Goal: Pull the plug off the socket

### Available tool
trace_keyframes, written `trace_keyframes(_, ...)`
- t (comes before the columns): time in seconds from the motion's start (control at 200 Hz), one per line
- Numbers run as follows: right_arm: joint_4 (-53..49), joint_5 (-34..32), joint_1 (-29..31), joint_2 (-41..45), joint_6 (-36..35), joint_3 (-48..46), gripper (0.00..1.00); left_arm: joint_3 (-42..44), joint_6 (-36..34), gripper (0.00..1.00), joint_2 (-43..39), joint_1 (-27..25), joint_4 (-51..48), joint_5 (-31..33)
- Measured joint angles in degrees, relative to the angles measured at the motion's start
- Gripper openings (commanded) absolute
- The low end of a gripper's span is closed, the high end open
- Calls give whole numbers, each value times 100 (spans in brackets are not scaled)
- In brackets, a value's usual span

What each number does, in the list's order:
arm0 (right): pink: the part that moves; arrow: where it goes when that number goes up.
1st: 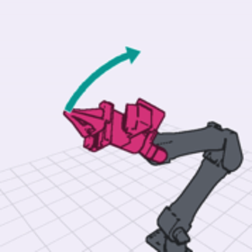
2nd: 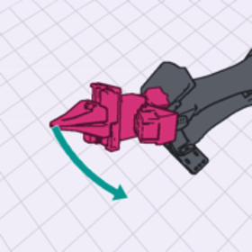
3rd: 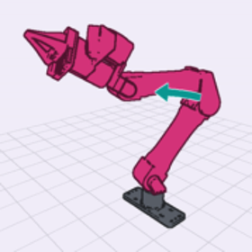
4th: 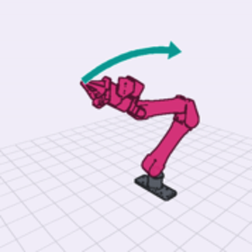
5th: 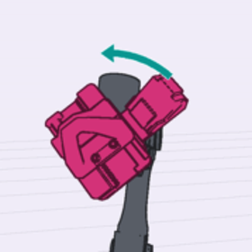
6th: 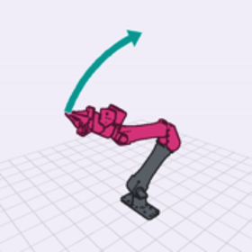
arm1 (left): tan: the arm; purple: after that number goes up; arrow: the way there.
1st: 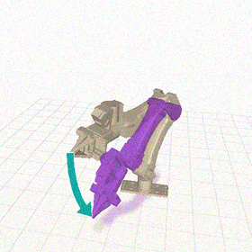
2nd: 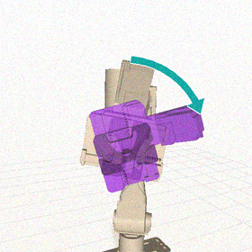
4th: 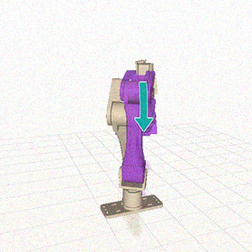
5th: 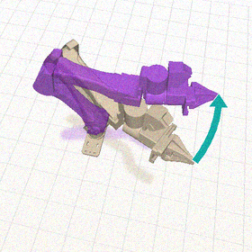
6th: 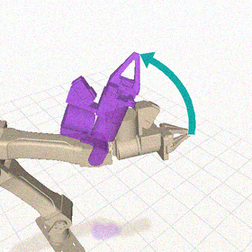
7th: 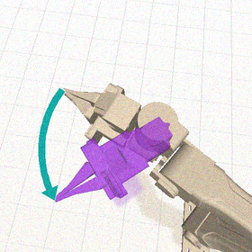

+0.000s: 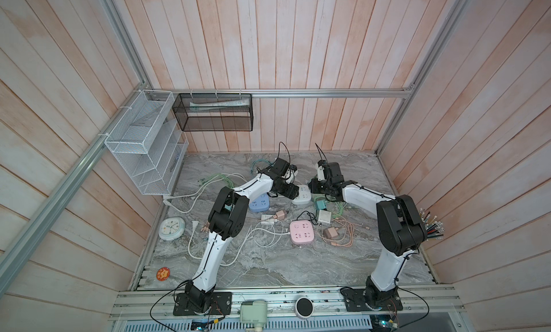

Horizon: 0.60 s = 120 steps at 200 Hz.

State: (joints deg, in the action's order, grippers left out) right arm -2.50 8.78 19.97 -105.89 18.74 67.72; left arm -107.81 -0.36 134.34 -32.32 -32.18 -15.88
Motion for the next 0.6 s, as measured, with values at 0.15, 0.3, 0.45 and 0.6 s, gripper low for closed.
trace_keyframes(0.15, -7, 409, -111, -109, 114, -4, 5, 44, 0, 85, -20, 0, 48, 11)
trace_keyframes(0.3, 0, 603, -238, -138, 173, 9, 6, 48, 4, 85, -22, 0, 57, 11)
trace_keyframes(0.45, -13, 688, -382, -138, 229, -37, 6, 48, 7, 85, -22, -2, 55, 13)
trace_keyframes(0.6, -57, 796, -516, -146, 229, -105, 13, 48, 20, 85, -22, -2, 55, 11)
